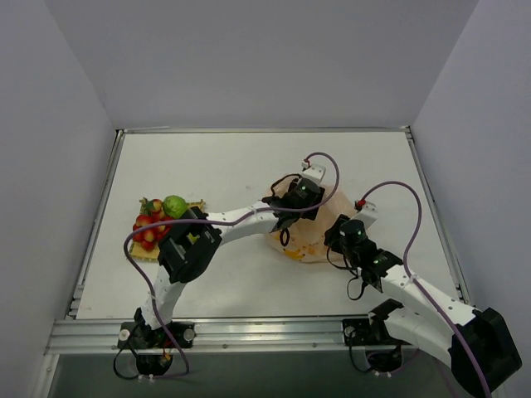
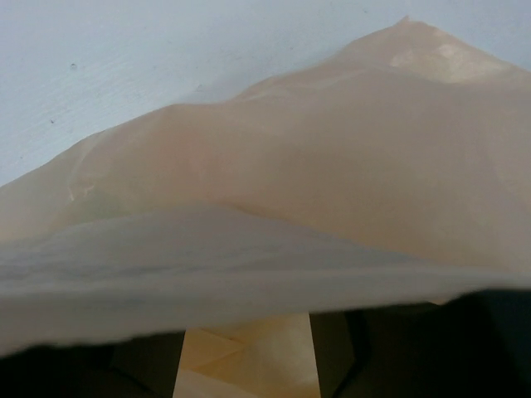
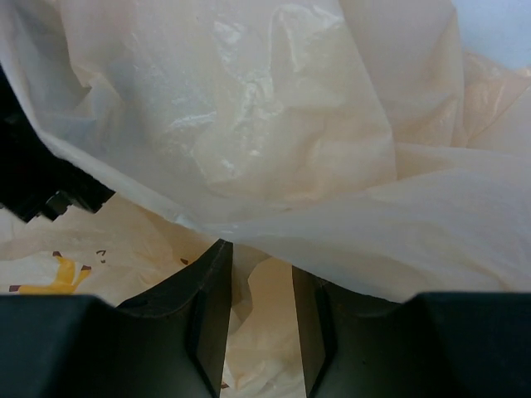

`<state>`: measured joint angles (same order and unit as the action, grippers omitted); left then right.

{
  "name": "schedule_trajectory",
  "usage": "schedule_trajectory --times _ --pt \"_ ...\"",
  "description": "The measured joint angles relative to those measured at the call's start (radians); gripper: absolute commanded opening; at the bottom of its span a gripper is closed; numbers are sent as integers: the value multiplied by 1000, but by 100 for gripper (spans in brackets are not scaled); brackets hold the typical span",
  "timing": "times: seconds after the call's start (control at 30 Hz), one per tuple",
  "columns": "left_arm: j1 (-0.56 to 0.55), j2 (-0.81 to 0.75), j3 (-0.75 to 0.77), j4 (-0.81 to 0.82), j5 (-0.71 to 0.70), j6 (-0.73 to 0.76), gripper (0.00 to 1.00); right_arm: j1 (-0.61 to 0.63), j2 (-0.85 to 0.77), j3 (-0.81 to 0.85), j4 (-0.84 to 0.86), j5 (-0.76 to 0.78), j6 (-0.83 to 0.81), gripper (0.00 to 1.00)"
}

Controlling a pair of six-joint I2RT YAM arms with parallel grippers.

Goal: Take the fake fruits out of the plastic bag

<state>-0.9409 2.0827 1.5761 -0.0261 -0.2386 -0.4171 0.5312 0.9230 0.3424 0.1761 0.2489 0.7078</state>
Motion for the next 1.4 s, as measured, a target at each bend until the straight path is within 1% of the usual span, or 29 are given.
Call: schedule_trajectory --times 0.03,0.07,0.17,0.3,0.63,0.9,1.07,1.4 --pt "11 9 0 -1 18 8 54 0 5 4 0 0 -1 29" --pt "23 17 0 -1 33 14 60 0 9 6 1 0 -1 29" --pt "57 37 0 -4 64 36 68 0 11 8 2 1 -2 29" --pt "82 39 -1 -1 72 64 73 0 16 8 11 1 -3 28" --pt "73 39 -2 33 73 148 79 0 30 8 26 1 -8 29" --pt "77 39 -2 33 27 244 79 0 51 8 45 1 -18 29" --pt "100 74 46 31 22 294 81 0 61 8 47 0 -27 29" --pt "151 163 157 17 32 384 92 0 98 16 53 -1 -35 29"
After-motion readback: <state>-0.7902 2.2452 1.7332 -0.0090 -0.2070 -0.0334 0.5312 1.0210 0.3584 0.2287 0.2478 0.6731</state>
